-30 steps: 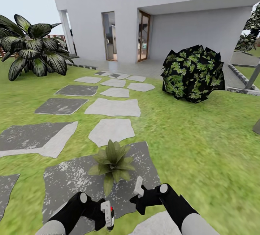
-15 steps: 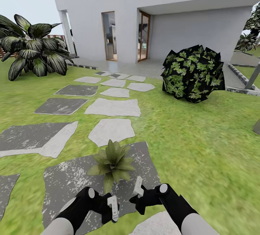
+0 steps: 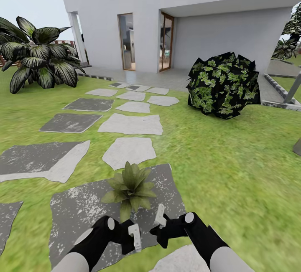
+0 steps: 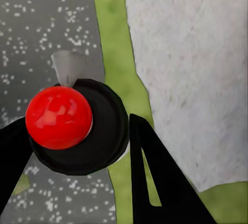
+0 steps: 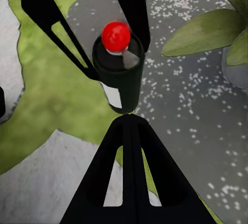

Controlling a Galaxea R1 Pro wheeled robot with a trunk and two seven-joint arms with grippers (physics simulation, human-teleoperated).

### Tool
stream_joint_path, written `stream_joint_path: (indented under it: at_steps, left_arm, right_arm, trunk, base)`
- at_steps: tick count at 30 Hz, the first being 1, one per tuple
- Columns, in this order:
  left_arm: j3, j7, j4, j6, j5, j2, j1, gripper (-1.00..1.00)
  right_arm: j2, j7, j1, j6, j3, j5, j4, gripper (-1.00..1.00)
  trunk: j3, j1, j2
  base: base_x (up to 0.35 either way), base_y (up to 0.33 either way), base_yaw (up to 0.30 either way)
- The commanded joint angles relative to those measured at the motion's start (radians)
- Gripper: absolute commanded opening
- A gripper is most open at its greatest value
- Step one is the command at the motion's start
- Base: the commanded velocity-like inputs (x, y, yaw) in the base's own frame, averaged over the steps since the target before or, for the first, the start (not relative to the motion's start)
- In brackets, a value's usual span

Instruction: Pick up the pesticide atomizer in the garden and spray insectifuge to fully cover both potted plants in the garden.

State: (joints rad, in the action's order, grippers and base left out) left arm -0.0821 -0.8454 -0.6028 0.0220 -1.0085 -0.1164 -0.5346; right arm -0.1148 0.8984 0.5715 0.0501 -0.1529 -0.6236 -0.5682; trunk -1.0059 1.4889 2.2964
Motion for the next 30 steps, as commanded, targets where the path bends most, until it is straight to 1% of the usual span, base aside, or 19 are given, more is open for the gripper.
stream_joint_path:
  at_steps: [1, 6, 16, 30]
  left_arm:
    - [-0.006, -0.001, 0.000, 0.003, -0.006, 0.000, 0.000, -1.00]
    - [-0.011, -0.007, 0.003, 0.003, -0.003, 0.000, -0.001, -1.00]
    - [-0.012, -0.022, 0.005, 0.006, 0.002, -0.001, -0.002, -1.00]
    - [-0.012, -0.030, 0.005, 0.008, 0.009, -0.030, -0.002, -1.00]
  right_arm:
    - [0.000, 0.002, 0.000, 0.005, 0.001, -0.010, -0.007, -1.00]
    - [0.000, 0.005, 0.000, 0.005, 0.001, -0.010, -0.031, -1.00]
    - [0.000, 0.005, 0.000, 0.005, 0.001, -0.010, -0.033, -1.00]
    - [0.000, 0.005, 0.000, 0.005, 0.001, -0.010, -0.033, -1.00]
  trunk:
    - [-0.001, 0.000, 0.000]
    - [-0.001, 0.000, 0.000]
    - [-0.001, 0.000, 0.000]
    - [-0.001, 0.000, 0.000]
  base:
    - [0.000, 0.000, 0.000]
    - [0.000, 0.000, 0.000]
    - [0.000, 0.000, 0.000]
    - [0.000, 0.000, 0.000]
